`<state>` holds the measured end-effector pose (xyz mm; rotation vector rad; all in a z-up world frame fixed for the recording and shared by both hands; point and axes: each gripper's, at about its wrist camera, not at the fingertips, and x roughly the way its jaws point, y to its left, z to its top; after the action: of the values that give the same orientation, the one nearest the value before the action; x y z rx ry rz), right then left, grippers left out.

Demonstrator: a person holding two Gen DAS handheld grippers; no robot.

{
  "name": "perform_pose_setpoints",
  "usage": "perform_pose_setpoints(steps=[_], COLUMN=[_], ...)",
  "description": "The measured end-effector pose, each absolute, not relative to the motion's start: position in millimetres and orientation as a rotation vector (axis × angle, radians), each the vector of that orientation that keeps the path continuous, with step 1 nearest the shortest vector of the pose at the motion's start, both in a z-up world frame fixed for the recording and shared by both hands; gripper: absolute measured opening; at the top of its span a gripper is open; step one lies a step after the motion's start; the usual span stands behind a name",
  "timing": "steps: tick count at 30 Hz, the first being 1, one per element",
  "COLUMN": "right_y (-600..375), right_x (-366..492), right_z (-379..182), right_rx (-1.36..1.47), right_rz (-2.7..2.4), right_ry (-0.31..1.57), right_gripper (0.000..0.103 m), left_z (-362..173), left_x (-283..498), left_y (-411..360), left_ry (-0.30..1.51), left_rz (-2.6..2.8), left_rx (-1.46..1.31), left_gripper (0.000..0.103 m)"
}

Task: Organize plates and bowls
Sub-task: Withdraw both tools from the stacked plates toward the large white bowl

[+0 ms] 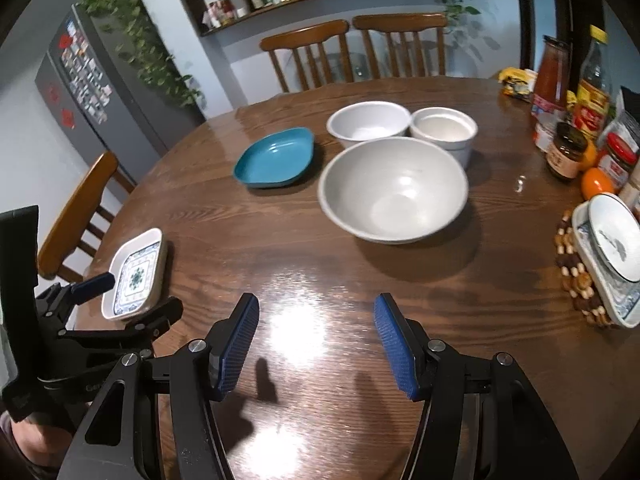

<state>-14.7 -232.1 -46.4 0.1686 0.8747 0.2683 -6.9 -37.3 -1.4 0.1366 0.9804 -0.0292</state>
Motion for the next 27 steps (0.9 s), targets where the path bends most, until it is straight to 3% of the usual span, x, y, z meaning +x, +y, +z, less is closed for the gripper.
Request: perform_pose_setpoints(steps=[15,27], right_y=[-294.0,-335.5], right_x=[-17.5,11.6], right_z=[-46.0,-2.4], right_rx=[0.235,0.156], right_rz=[0.215,0.160], right_ry=[0.855,0.786], right_gripper=[0.061,0.061], left_z=[5.0,36.5], left_x=[1.8,47.0], left_y=[-83.8,-123.4], left_ry=[0.987,0.921], left_rz=[-0.081,-0.090], left_rx=[0.141,0.080], left_gripper=[0.102,0.102])
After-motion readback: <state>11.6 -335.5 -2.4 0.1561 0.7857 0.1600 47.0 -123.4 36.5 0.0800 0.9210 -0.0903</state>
